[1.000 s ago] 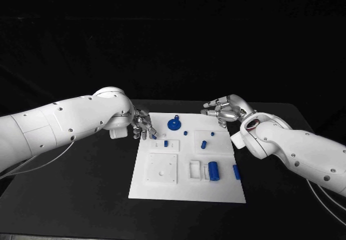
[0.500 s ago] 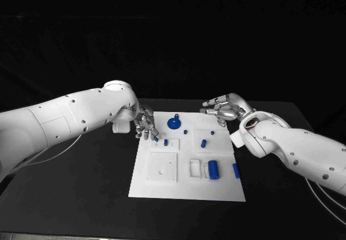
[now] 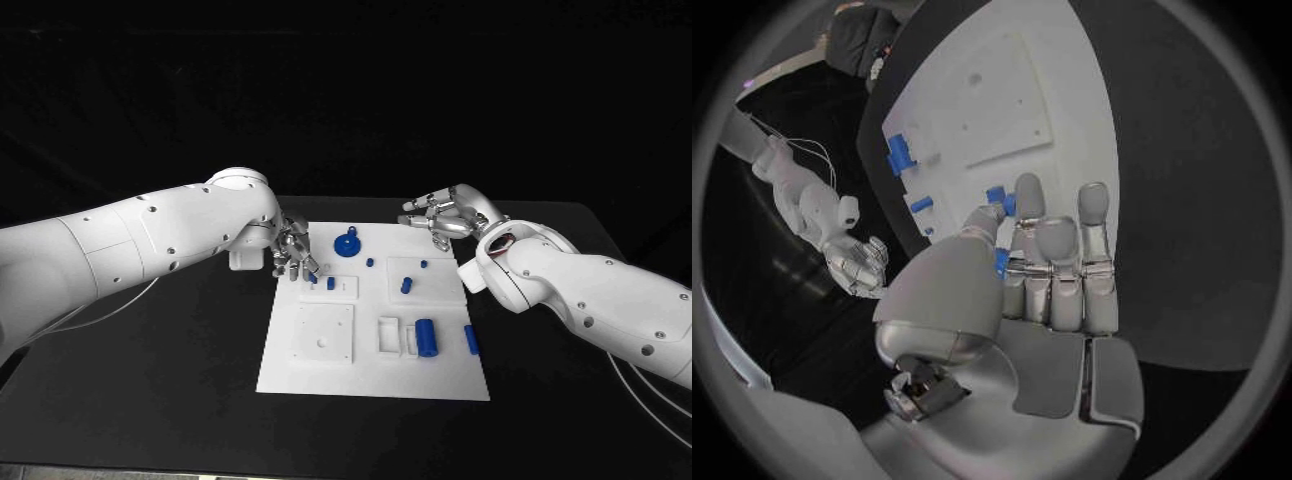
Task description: Assemble the parts on the task board
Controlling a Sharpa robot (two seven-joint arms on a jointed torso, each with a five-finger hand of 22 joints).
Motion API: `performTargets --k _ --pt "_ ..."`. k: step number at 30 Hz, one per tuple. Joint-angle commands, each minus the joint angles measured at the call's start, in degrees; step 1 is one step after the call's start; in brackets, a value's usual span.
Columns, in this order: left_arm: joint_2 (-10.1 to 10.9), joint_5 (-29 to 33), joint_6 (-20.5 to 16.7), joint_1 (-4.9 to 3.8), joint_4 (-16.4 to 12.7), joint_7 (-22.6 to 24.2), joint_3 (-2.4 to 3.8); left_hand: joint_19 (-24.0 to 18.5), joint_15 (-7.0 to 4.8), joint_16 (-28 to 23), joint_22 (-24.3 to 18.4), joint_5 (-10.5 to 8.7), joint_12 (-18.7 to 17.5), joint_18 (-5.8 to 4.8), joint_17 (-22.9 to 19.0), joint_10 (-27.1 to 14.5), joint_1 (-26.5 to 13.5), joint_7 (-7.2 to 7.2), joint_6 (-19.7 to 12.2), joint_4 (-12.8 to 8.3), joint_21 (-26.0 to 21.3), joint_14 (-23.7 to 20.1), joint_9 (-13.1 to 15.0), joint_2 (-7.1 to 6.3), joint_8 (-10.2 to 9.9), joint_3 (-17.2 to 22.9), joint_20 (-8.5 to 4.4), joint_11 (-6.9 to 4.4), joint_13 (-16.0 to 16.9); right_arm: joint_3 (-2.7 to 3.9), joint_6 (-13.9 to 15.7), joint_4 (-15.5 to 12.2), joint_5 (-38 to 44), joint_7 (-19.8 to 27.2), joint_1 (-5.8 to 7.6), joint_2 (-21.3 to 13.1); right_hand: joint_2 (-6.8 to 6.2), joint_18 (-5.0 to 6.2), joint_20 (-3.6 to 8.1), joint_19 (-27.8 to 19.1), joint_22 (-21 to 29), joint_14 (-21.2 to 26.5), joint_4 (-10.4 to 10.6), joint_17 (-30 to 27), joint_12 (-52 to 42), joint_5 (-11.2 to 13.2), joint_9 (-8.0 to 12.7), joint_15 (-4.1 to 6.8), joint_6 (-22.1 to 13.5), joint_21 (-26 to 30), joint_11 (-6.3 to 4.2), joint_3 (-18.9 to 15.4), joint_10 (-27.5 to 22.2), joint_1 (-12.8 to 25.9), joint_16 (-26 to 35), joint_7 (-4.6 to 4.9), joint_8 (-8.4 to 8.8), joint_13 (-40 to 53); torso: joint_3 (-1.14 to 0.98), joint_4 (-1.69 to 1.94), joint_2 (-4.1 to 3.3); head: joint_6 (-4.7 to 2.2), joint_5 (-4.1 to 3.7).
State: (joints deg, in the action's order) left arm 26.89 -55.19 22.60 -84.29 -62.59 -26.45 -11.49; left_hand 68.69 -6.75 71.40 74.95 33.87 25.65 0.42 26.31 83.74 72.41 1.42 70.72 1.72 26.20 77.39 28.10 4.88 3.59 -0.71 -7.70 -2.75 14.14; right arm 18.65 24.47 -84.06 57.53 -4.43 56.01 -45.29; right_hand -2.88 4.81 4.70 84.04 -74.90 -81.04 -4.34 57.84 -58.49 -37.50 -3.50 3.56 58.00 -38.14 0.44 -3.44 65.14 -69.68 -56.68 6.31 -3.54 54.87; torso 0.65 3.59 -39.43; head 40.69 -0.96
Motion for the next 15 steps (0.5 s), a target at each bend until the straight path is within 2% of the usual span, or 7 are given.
performTargets --k 1,15 --pt "0.02 -1.2 -2.84 0.11 -0.48 -0.73 -0.12 0.31 -0.12 0.17 1.18 0.2 0.32 0.76 0.01 2.81 -0.48 -0.16 0.06 -11.88 0.26 0.08 0.04 -0.11 0.28 12.36 -0.2 -0.57 0.03 0.03 -0.63 -0.01 0.13 0.38 -0.03 0.07 0.07 0.95 0.04 0.85 -4.37 0.19 0.11 -0.02 0.09 -0.11 -0.09 0.13 0.4 0.0 -0.12 0.34 -0.37 0.63 0.17 0.03 -0.03 0.06 0.06 0.02 -0.01 -0.02 0.05" --pt "0.75 -3.16 -4.26 0.78 -2.18 -1.75 -0.4 0.35 -0.11 0.2 1.17 0.53 0.53 0.86 0.07 2.84 -0.64 -0.22 0.3 -11.92 0.39 0.16 -0.15 -0.44 0.29 12.81 -0.18 -0.62 -0.03 0.03 -0.72 0.08 0.13 0.38 -0.04 0.12 0.07 0.95 0.04 0.85 -4.37 0.19 0.11 -0.02 0.09 -0.11 -0.09 0.13 0.4 0.0 -0.12 0.34 -0.37 0.63 0.17 0.03 -0.03 0.06 0.0 0.05 0.03 0.02 0.14"
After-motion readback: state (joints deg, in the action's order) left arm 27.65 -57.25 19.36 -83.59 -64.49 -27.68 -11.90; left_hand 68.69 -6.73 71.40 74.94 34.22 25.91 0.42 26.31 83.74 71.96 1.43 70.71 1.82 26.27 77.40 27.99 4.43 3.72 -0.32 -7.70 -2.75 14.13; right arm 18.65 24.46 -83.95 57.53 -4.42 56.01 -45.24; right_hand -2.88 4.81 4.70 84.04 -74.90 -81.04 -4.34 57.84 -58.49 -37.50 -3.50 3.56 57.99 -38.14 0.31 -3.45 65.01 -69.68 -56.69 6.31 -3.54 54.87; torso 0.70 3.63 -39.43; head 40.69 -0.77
